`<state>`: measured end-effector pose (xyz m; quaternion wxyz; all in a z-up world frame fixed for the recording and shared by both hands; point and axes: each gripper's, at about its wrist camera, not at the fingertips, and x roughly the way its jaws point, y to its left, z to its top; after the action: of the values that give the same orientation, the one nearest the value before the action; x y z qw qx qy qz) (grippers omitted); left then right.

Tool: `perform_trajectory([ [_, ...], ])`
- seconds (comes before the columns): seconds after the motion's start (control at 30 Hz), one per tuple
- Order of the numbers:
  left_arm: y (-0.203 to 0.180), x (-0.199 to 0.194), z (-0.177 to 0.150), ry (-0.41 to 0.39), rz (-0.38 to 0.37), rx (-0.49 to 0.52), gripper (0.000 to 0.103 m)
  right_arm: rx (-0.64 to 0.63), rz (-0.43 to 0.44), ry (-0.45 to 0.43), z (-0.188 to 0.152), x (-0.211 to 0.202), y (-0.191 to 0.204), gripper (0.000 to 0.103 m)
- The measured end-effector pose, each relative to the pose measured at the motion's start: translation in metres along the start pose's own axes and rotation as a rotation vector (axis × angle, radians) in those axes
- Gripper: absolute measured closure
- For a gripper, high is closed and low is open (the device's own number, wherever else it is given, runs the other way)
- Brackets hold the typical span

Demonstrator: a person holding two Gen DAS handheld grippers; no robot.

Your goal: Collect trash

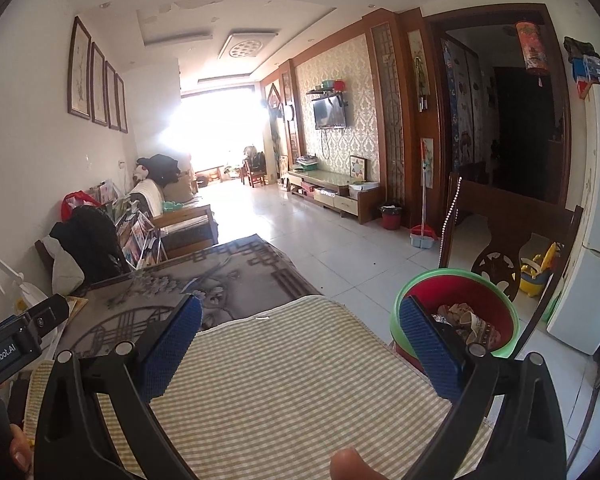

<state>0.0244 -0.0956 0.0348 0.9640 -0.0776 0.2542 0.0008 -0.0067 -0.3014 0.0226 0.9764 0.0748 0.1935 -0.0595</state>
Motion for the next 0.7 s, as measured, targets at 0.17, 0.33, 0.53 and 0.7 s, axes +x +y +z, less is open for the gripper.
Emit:
perform_trajectory([
  [0.17, 0.004, 0.0006, -0.0015, 0.014, 0.009, 0.005, 0.005, -0.01, -0.002, 0.0, -0.0015, 0.0011, 0.0059, 0.007],
  [0.33, 0.0089, 0.0029, -0.0014, 0.025, 0.016, 0.007, 0.005, -0.011, -0.006, 0.008, -0.0049, 0.0024, 0.0082, 0.007],
  [0.53, 0.0101, 0.0043, -0.0007, 0.03, 0.015, 0.007, 0.005, -0.026, -0.005, 0.016, -0.0062, 0.0054, 0.0105, 0.007],
  [0.7, 0.0104, 0.0061, -0.0019, 0.041, 0.015, 0.018, 0.005, -0.023, -0.007, 0.017, -0.0068, 0.0057, 0.0085, 0.007],
])
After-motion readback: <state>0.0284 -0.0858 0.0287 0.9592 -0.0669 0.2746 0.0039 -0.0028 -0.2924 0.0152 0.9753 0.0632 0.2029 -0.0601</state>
